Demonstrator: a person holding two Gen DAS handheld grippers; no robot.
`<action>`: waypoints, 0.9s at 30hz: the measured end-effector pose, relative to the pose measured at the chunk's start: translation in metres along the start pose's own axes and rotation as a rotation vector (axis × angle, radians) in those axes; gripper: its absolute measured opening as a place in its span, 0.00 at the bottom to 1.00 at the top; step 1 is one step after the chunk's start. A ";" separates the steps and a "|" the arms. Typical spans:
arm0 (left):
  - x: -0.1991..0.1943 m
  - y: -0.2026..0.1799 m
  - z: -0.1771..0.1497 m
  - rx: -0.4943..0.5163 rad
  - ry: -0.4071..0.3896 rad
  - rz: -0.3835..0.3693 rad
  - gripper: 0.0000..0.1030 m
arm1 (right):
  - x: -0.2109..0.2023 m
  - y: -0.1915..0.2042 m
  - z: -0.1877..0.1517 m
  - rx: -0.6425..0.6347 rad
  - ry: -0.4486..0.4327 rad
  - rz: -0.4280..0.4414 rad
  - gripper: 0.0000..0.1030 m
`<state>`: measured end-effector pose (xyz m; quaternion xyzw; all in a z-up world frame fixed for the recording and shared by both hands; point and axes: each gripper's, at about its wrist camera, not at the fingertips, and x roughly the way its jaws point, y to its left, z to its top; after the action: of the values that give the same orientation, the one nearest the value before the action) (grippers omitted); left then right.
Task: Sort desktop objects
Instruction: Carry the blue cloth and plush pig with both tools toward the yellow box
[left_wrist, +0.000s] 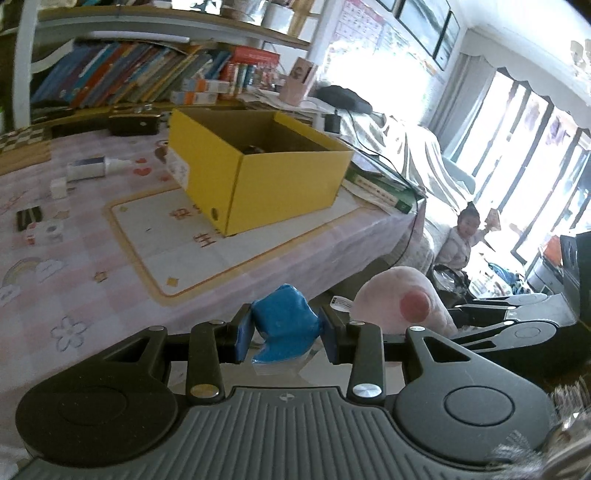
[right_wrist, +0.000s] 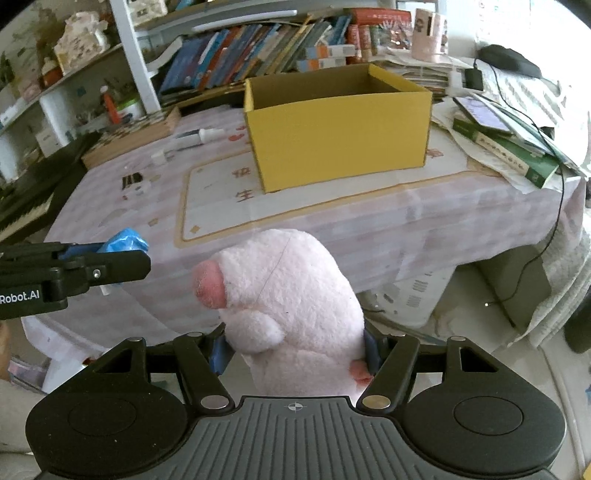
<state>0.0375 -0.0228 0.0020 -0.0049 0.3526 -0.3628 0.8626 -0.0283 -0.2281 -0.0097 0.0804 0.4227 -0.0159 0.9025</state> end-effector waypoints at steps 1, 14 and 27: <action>0.003 -0.003 0.002 0.004 0.002 -0.003 0.34 | 0.000 -0.003 0.001 0.002 0.001 0.000 0.65; 0.046 -0.026 0.025 0.038 0.029 -0.050 0.34 | 0.010 -0.043 0.017 0.025 0.019 -0.019 0.65; 0.063 -0.064 0.076 0.111 -0.072 -0.140 0.33 | 0.006 -0.088 0.057 0.026 -0.036 -0.029 0.65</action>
<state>0.0745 -0.1288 0.0375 0.0051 0.2996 -0.4406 0.8462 0.0108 -0.3242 0.0100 0.0856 0.4075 -0.0358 0.9085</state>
